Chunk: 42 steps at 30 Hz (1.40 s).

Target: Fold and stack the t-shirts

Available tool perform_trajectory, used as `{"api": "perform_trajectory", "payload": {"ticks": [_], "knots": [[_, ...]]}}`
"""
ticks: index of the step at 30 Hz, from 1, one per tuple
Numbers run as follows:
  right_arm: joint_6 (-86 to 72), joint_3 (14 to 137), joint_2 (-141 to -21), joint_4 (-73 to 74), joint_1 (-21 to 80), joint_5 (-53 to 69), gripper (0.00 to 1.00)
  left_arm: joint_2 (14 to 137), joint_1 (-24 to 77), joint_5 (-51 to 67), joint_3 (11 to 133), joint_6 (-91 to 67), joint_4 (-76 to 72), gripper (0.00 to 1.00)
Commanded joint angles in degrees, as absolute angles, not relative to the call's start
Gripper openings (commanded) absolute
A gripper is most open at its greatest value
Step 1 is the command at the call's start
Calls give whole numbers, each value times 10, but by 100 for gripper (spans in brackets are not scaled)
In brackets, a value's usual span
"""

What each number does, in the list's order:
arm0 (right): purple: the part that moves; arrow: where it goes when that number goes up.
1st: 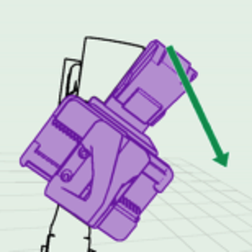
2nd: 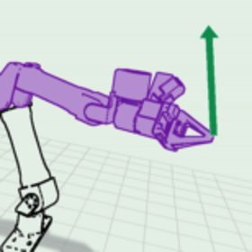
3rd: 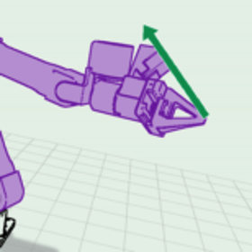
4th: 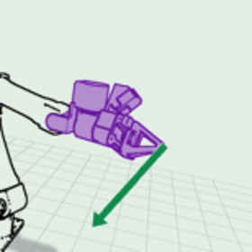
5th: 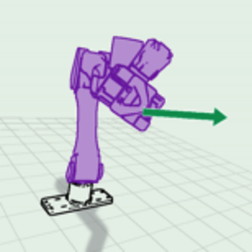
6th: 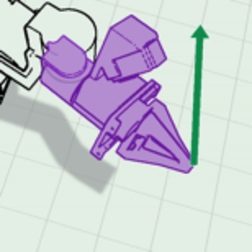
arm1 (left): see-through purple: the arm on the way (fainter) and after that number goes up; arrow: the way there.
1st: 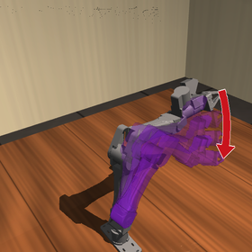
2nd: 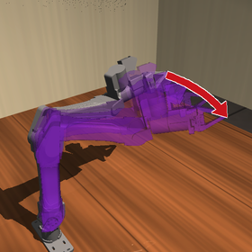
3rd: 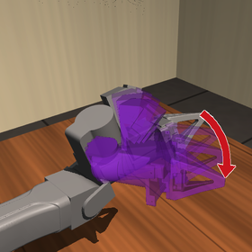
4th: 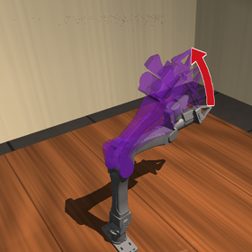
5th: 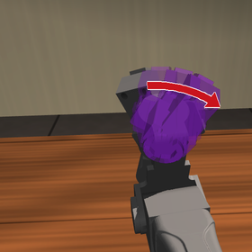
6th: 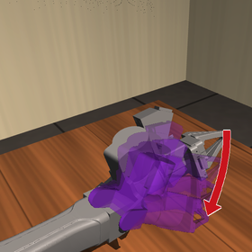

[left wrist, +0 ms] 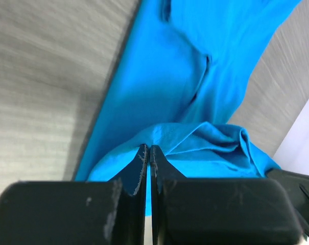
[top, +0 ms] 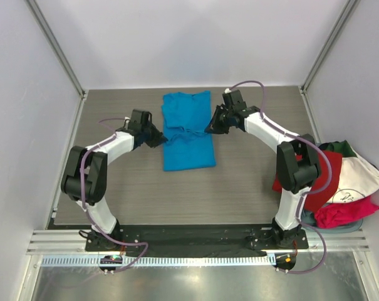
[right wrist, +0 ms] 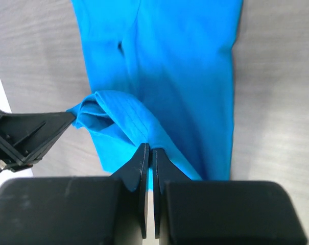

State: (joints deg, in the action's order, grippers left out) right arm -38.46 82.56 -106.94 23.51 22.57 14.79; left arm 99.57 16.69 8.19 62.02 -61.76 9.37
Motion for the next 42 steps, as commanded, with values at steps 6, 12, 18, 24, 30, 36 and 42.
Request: {"api": "perform_trajectory", "payload": {"ticks": [6,12,18,24,30,36,42], "knots": [[-367,912,-1145,250,200,183,1,1029,151,95,682,-622,65,0],[-373,941,-1169,252,188,156,46,1069,140,111,725,-619,69,42],[-348,903,-1116,245,186,127,73,1020,132,68,713,-561,107,73],[-348,726,-984,182,186,162,65,890,168,47,577,-532,111,74],[-371,601,-950,135,192,223,51,829,206,69,484,-528,112,72],[-370,557,-963,110,204,223,53,822,213,71,457,-522,113,70],[-374,555,-992,94,206,236,49,845,212,89,461,-522,101,67]]}}
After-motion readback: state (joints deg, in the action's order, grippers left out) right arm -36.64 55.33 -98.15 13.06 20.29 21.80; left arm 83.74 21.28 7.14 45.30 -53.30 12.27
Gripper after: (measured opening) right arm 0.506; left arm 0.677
